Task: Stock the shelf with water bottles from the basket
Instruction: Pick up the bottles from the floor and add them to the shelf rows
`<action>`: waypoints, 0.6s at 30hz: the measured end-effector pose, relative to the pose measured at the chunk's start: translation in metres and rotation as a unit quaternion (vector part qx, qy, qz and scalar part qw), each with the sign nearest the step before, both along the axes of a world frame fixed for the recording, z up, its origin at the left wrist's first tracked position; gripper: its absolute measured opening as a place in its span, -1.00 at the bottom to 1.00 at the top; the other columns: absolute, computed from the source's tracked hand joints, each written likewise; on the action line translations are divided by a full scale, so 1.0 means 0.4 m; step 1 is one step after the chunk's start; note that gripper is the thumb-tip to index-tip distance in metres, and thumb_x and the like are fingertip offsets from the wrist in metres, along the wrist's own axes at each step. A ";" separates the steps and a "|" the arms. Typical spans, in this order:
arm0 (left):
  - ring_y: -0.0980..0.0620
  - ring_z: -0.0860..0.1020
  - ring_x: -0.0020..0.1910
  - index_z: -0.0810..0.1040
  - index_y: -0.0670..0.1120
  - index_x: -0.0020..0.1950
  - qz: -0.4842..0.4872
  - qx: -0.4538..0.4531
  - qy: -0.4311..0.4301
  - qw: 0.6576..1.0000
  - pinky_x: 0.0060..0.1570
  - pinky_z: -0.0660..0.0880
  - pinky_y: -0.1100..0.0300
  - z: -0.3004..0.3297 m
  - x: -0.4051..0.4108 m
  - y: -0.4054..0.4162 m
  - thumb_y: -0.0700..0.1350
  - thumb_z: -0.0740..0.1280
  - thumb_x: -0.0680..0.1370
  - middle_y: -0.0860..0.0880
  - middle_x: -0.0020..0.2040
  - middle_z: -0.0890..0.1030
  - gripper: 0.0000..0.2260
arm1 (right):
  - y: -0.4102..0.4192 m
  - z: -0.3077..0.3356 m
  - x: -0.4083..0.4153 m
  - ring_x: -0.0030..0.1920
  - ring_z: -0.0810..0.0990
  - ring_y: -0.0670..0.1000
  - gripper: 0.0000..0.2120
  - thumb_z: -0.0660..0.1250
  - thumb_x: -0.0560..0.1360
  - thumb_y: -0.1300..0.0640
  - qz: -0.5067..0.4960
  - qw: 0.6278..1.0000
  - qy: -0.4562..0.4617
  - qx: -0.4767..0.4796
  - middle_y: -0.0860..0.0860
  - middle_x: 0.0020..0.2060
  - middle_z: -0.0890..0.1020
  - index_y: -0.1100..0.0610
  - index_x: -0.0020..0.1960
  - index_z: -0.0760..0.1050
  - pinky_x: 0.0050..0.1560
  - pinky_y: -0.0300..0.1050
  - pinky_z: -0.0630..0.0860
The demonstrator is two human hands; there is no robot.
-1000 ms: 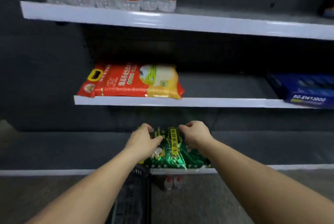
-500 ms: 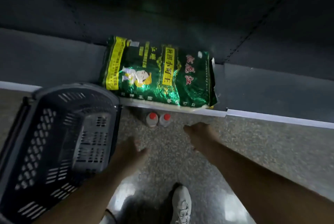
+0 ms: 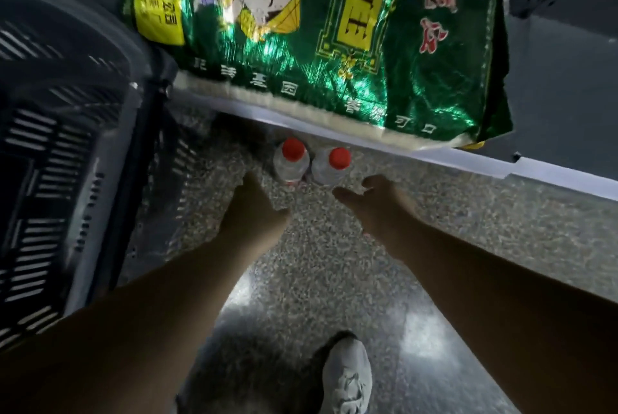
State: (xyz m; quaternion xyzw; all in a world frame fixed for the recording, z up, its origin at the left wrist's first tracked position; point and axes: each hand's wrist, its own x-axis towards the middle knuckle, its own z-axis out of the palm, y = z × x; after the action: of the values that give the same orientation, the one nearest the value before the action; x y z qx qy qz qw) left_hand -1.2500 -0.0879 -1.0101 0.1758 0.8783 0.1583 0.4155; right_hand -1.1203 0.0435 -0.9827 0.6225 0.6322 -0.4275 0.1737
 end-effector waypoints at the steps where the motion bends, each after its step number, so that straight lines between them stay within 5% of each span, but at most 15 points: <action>1: -0.20 0.47 0.29 0.09 -0.13 0.54 0.017 0.018 0.006 1.000 0.20 0.49 -0.01 -0.033 0.002 0.008 0.00 0.48 0.41 -0.22 0.39 0.40 -0.16 | 0.005 -0.028 -0.001 0.09 0.65 0.21 -0.29 0.47 0.41 -0.23 -0.010 1.000 0.012 0.009 0.12 0.27 0.59 0.03 0.45 0.37 -0.15 -0.08 0.53; 6: -0.13 0.32 0.44 0.12 -0.08 0.56 0.055 0.150 0.027 0.987 0.38 0.34 0.02 -0.191 -0.010 0.045 -0.04 0.64 0.22 -0.18 0.48 0.32 0.04 | 0.016 -0.166 0.000 0.33 0.50 0.23 0.01 0.62 0.27 -0.10 0.026 0.995 0.068 0.072 0.08 0.47 0.41 -0.12 0.56 0.14 0.18 0.22 0.57; 9: -0.18 0.56 0.21 0.36 -0.24 0.36 0.077 0.259 0.001 0.963 0.15 0.52 -0.14 -0.283 -0.049 0.099 0.14 0.64 0.14 -0.19 0.22 0.57 -0.06 | 0.003 -0.237 -0.010 0.37 0.47 0.19 0.09 0.63 0.13 -0.16 0.032 0.988 0.125 0.083 0.04 0.44 0.44 -0.16 0.53 0.15 0.29 0.24 0.49; 12: -0.23 0.62 -0.11 0.44 -0.43 0.00 0.061 0.303 -0.011 0.951 -0.07 0.57 -0.12 -0.317 -0.071 0.145 0.02 0.54 0.28 -0.18 -0.15 0.62 -0.40 | -0.003 -0.290 -0.035 0.29 0.56 0.07 0.01 0.61 0.05 -0.20 -0.033 0.977 0.189 0.091 -0.05 0.30 0.58 -0.13 0.43 0.30 0.27 0.18 0.52; 16: -0.04 0.57 -0.31 0.45 -0.41 -0.13 0.104 0.343 -0.068 0.931 -0.28 0.52 0.11 -0.273 -0.069 0.147 -0.24 0.51 0.26 -0.16 -0.28 0.58 -0.64 | -0.003 -0.312 -0.070 0.16 0.59 -0.06 -0.25 0.64 0.24 -0.06 -0.074 0.975 0.186 0.098 -0.18 0.11 0.61 -0.08 0.35 0.39 0.26 -0.01 0.50; 18: 0.05 0.62 -0.27 0.53 -0.33 -0.03 0.167 0.331 -0.068 0.926 -0.27 0.54 0.19 -0.228 -0.071 0.145 -0.24 0.53 0.25 -0.12 -0.19 0.64 -0.63 | -0.007 -0.295 -0.070 0.09 0.60 -0.05 -0.35 0.59 0.29 -0.08 -0.094 0.974 0.182 0.100 -0.15 0.06 0.62 -0.06 0.31 0.43 0.19 0.00 0.53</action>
State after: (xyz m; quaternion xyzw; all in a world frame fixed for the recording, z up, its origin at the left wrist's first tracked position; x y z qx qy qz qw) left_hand -1.2782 -0.0300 -1.1014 0.1430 0.7623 0.5185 0.3602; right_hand -1.1484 0.0408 -1.1009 0.6049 0.6315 -0.4826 -0.0489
